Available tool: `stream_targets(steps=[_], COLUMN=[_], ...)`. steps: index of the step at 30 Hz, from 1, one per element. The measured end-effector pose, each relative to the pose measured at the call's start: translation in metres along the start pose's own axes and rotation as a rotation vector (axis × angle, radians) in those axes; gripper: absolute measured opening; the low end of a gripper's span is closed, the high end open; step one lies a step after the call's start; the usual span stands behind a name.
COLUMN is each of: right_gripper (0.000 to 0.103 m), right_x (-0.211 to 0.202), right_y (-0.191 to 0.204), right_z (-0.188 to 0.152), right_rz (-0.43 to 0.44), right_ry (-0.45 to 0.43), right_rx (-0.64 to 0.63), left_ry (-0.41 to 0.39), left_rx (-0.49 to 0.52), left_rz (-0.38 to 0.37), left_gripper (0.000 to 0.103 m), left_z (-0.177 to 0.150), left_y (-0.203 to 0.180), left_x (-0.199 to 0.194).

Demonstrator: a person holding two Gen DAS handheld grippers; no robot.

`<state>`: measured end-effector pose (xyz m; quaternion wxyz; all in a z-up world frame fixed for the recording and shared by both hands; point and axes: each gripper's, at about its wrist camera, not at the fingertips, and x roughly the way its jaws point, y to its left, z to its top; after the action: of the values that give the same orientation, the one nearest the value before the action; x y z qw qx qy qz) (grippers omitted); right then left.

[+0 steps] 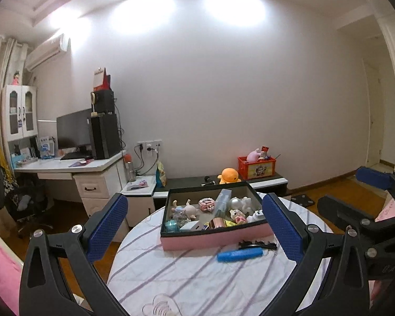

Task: Organize rigid objects
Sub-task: 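Withdraw both tools from the box back over the bed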

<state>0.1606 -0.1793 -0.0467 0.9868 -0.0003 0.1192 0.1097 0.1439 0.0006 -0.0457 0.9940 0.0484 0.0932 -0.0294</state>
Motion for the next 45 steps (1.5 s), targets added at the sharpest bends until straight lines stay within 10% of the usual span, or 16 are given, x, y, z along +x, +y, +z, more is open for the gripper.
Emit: stream_targets(steps=[29,45], right_gripper=[0.103,0.103], right_x=[-0.017,0.082], right_y=[-0.002,-0.074], right_z=[-0.017,-0.096], right_rz=[-0.037,-0.136], right_ry=[0.007,0.345], right_rx=[0.024,0.149], left_ry=[0.016,0.499], left_rx=[-0.013,-0.081], left_rz=[0.006,-0.122], left_gripper=[0.103,0.103], left_z=[-0.014,-0.107], left_y=[-0.005,-0.023], left_x=[-0.013,0.125])
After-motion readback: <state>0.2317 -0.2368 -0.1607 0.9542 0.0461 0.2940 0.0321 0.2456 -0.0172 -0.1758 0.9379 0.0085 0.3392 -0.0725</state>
